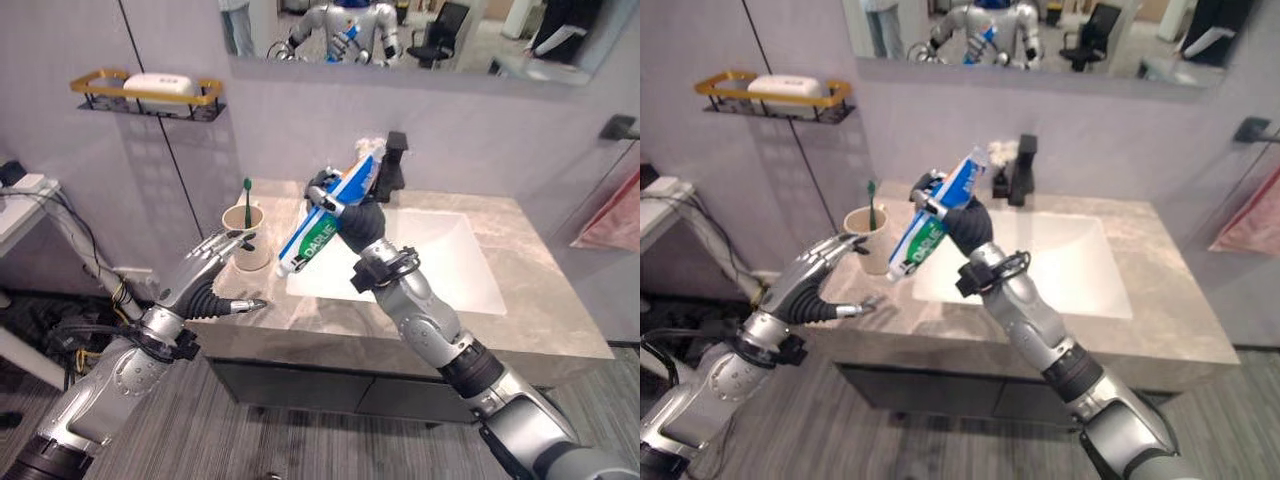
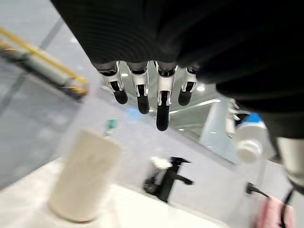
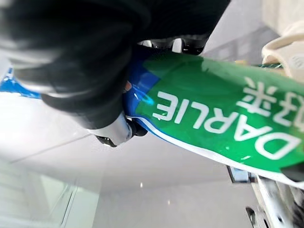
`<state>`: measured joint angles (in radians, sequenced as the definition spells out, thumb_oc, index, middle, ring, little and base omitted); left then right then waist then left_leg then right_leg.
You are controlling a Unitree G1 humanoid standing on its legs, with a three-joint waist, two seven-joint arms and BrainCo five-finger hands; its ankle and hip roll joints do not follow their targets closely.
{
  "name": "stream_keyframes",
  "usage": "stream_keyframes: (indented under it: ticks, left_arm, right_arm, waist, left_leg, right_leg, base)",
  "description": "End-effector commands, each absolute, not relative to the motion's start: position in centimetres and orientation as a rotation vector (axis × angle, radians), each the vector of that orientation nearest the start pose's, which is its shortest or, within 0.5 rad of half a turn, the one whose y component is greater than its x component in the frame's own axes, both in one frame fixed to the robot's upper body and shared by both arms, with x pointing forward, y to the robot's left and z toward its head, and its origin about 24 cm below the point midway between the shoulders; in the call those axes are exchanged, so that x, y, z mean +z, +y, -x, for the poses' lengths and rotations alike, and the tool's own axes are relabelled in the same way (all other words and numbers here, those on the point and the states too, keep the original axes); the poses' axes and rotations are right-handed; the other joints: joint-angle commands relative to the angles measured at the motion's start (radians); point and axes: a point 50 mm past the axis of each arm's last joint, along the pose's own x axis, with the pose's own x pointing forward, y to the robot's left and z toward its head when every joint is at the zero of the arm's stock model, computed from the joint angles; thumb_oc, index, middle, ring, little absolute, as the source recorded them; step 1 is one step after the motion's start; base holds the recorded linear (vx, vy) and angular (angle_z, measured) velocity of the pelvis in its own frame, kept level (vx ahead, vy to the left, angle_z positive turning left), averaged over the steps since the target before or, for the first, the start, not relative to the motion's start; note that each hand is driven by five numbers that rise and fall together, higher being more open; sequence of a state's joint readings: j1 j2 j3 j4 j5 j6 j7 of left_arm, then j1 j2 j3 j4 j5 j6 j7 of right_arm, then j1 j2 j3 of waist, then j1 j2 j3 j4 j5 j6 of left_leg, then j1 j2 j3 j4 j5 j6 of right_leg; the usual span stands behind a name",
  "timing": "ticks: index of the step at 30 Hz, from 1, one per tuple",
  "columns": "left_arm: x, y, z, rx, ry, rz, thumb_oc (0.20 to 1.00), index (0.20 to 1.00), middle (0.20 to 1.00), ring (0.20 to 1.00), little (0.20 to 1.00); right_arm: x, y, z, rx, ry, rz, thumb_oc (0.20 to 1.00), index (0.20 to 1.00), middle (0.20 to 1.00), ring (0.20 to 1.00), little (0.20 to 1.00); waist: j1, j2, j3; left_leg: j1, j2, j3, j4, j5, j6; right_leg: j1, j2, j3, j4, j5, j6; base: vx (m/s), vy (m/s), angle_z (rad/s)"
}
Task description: Put brush and paste in cup on sink, flatten towel.
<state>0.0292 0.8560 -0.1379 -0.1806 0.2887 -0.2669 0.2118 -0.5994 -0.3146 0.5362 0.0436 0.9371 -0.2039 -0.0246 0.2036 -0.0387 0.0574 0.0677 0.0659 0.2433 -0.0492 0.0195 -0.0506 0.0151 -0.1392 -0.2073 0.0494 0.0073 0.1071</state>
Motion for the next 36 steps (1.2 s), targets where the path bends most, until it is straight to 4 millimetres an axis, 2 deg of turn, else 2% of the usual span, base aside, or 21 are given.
stream_keyframes:
  ticks: [1,2,3,5,8,9,11,12,13,14,15,16,19,21,23,24,26,27,30,31,36]
  left_arm:
    - [14.8,23.3,-23.7,-0.108,-0.506,-1.027,1.000,1.000,1.000,1.000,1.000]
    - [14.4,22.5,-24.4,-0.102,-0.490,-0.981,1.000,1.000,1.000,1.000,1.000]
    - [14.4,22.4,-24.5,-0.102,-0.491,-0.981,1.000,1.000,1.000,1.000,1.000]
    - [14.9,22.8,-24.7,-0.084,-0.493,-0.985,1.000,1.000,1.000,1.000,1.000]
    - [14.8,22.8,-24.5,-0.098,-0.479,-0.966,1.000,1.000,1.000,1.000,1.000]
    - [11.5,23.4,-21.6,-0.192,-0.342,-0.958,1.000,1.000,1.000,1.000,1.000]
    - [11.3,23.9,-20.5,-0.226,-0.282,-0.889,1.000,1.000,1.000,1.000,1.000]
    - [11.4,24.0,-20.4,-0.227,-0.280,-0.888,1.000,1.000,1.000,1.000,1.000]
    - [10.3,25.1,-20.1,-0.202,-0.189,-0.803,1.000,1.000,1.000,1.000,1.000]
    - [10.0,25.5,-20.1,-0.191,-0.159,-0.771,1.000,1.000,1.000,1.000,1.000]
    - [9.6,26.2,-19.8,-0.171,-0.118,-0.753,1.000,1.000,1.000,1.000,1.000]
    - [9.0,27.2,-19.4,-0.147,-0.059,-0.756,1.000,1.000,1.000,1.000,1.000]
    - [7.6,29.3,-18.3,-0.053,0.048,-0.655,1.000,1.000,1.000,1.000,1.000]
    - [6.9,30.2,-17.8,-0.011,0.096,-0.624,1.000,1.000,1.000,1.000,1.000]
    - [6.5,30.2,-17.5,-0.012,0.120,-0.603,1.000,1.000,1.000,1.000,1.000]
    - [5.0,30.5,-16.7,0.006,0.188,-0.562,1.000,1.000,1.000,1.000,1.000]
    - [4.4,30.7,-16.1,0.023,0.213,-0.541,1.000,1.000,1.000,1.000,1.000]
    - [2.2,31.0,-14.7,0.122,0.292,-0.398,1.000,1.000,1.000,1.000,1.000]
    - [0.6,30.9,-13.6,0.177,0.352,-0.275,1.000,1.000,1.000,1.000,1.000]
    - [-0.6,30.4,-13.0,0.184,0.398,-0.208,1.000,1.000,1.000,1.000,1.000]
    - [-1.5,29.3,-12.7,0.155,0.439,-0.166,1.000,1.000,1.000,1.000,1.000]
  right_arm:
    - [22.6,-7.1,-30.0,0.621,-0.600,-0.611,0.200,0.200,0.200,0.200,0.200]
    - [22.7,-6.1,-29.8,0.633,-0.589,-0.637,0.200,0.200,0.200,0.200,0.200]
    - [22.7,-6.2,-29.8,0.632,-0.591,-0.635,0.200,0.200,0.200,0.200,0.200]
    - [23.8,-7.5,-29.9,0.569,-0.646,-0.616,0.200,0.200,0.200,0.200,0.200]
    - [24.2,-8.6,-30.2,0.516,-0.676,-0.592,0.200,0.200,0.200,0.200,0.200]
    - [25.2,-12.2,-29.8,0.405,-0.786,-0.516,0.200,0.200,0.200,0.200,0.200]
    - [25.6,-14.1,-29.6,0.335,-0.838,-0.495,0.200,0.200,0.200,0.200,0.200]
    - [25.6,-14.1,-29.6,0.334,-0.838,-0.496,0.200,0.200,0.200,0.200,0.200]
    - [25.6,-16.3,-29.6,0.235,-0.858,-0.457,0.200,0.200,0.200,0.200,0.200]
    - [26.0,-17.3,-29.4,0.208,-0.882,-0.431,0.200,0.200,0.200,0.200,0.200]
    - [26.6,-18.0,-29.5,0.194,-0.895,-0.409,0.200,0.200,0.200,0.200,0.200]
    - [27.4,-18.5,-29.8,0.168,-0.913,-0.410,0.200,0.200,0.200,0.200,0.200]
    - [28.8,-19.5,-29.4,0.146,-0.963,-0.346,0.200,0.200,0.200,0.200,0.200]
    - [29.8,-20.0,-29.1,0.130,-0.996,-0.306,0.200,0.200,0.200,0.200,0.200]
    - [30.0,-20.2,-29.0,0.121,-1.004,-0.295,0.200,0.200,0.200,0.200,0.200]
    - [29.7,-20.2,-29.1,0.118,-0.992,-0.304,0.200,0.200,0.200,0.200,0.200]
    - [29.5,-20.2,-29.2,0.114,-0.982,-0.309,0.200,0.200,0.200,0.200,0.200]
    - [29.8,-20.2,-28.9,0.119,-0.995,-0.288,0.200,0.200,0.200,0.200,0.200]
    - [30.0,-20.4,-28.6,0.119,-1.003,-0.267,0.200,0.200,0.200,0.200,0.200]
    - [30.0,-20.3,-28.6,0.127,-0.995,-0.265,0.200,0.200,0.200,0.200,0.200]
    - [29.9,-19.6,-28.7,0.161,-0.979,-0.235,0.200,0.200,0.200,0.200,0.200]
  waist:
    - [0.016,-0.051,-0.003]
    - [0.009,-0.055,0.000]
    - [0.010,-0.054,0.002]
    - [0.002,-0.055,0.004]
    - [-0.001,-0.047,0.007]
    - [0.024,-0.033,0.021]
    - [0.035,-0.016,0.024]
    - [0.032,-0.018,0.023]
    - [0.024,-0.002,0.026]
    - [0.013,0.002,0.025]
    - [0.016,-0.001,0.025]
    - [0.036,-0.010,0.033]
    - [0.033,-0.008,0.052]
    - [0.039,-0.009,0.066]
    - [0.039,-0.014,0.067]
    - [0.049,-0.022,0.051]
    - [0.053,-0.021,0.040]
    - [0.064,-0.018,0.030]
    - [0.068,-0.016,0.026]
    - [0.071,-0.017,0.024]
    - [0.072,-0.014,0.019]
  left_leg:
    - [-0.005,-0.029,-0.033,0.070,-0.073,0.041]
    - [0.001,-0.043,-0.033,0.063,-0.080,0.054]
    - [0.001,-0.045,-0.033,0.062,-0.079,0.055]
    - [0.017,-0.068,-0.027,0.042,-0.079,0.071]
    - [0.025,-0.080,-0.033,0.028,-0.077,0.082]
    - [0.028,-0.096,-0.066,0.016,-0.073,0.098]
    - [0.031,-0.105,-0.097,-0.001,-0.064,0.111]
    - [0.031,-0.105,-0.100,-0.002,-0.064,0.111]
    - [0.028,-0.109,-0.155,-0.007,-0.056,0.120]
    - [0.030,-0.112,-0.172,-0.013,-0.052,0.119]
    - [0.035,-0.121,-0.177,-0.023,-0.049,0.118]
    - [0.040,-0.133,-0.180,-0.033,-0.051,0.114]
    - [0.050,-0.128,-0.214,-0.032,-0.054,0.106]
    - [0.059,-0.135,-0.230,-0.021,-0.066,0.103]
    - [0.059,-0.141,-0.240,-0.015,-0.072,0.102]
    - [0.072,-0.143,-0.239,-0.025,-0.084,0.099]
    - [0.081,-0.137,-0.239,-0.034,-0.087,0.097]
    - [0.079,-0.129,-0.243,-0.034,-0.087,0.092]
    - [0.074,-0.121,-0.254,-0.032,-0.087,0.086]
    - [0.072,-0.113,-0.261,-0.033,-0.087,0.080]
    - [0.073,-0.094,-0.260,-0.032,-0.087,0.066]
  right_leg:
    - [-0.025,-0.142,-0.035,0.098,0.117,0.073]
    - [-0.028,-0.155,-0.032,0.107,0.143,0.079]
    - [-0.028,-0.156,-0.032,0.107,0.144,0.080]
    - [-0.046,-0.181,-0.005,0.134,0.214,0.090]
    - [-0.063,-0.190,0.016,0.174,0.231,0.090]
    - [-0.078,-0.185,0.026,0.218,0.246,0.087]
    - [-0.104,-0.163,0.028,0.270,0.232,0.081]
    - [-0.106,-0.164,0.026,0.276,0.227,0.081]
    - [-0.138,-0.062,0.071,0.301,0.132,0.055]
    - [-0.157,-0.014,0.095,0.290,0.082,0.041]
    - [-0.161,-0.004,0.091,0.257,0.073,0.036]
    - [-0.162,-0.034,0.037,0.166,0.102,0.041]
    - [-0.191,-0.028,0.059,0.054,0.169,0.064]
    - [-0.210,-0.033,0.073,0.035,0.203,0.074]
    - [-0.198,-0.035,0.081,0.023,0.202,0.074]
    - [-0.156,-0.032,0.065,-0.008,0.183,0.069]
    - [-0.140,-0.023,0.061,-0.016,0.177,0.066]
    - [-0.128,-0.016,0.050,-0.019,0.169,0.059]
    - [-0.116,-0.007,0.039,-0.029,0.156,0.052]
    - [-0.103,-0.002,0.029,-0.040,0.147,0.047]
    - [-0.080,0.014,0.014,-0.051,0.127,0.037]
  base:
    - [-0.03,0.123,0.15]
    - [-0.03,0.095,0.20]
    - [-0.03,0.161,0.23]
    - [-0.02,0.187,0.17]
    - [0.00,0.215,-0.01]
    - [-0.01,0.212,0.18]
    - [0.00,0.204,0.47]
    - [0.04,0.146,0.54]
    - [0.07,0.133,0.54]
    - [0.10,0.178,0.46]
    - [0.11,0.065,1.28]
    - [0.10,-0.023,1.31]
    - [0.10,-0.077,0.46]
    - [0.11,-0.020,0.72]
    - [0.09,-0.035,0.58]
    - [0.15,-0.098,0.48]
    - [0.16,-0.100,0.12]
    - [0.13,-0.108,-0.24]
    - [0.10,-0.104,-0.07]
    - [0.10,-0.091,0.15]
    - [0.09,-0.072,0.11]
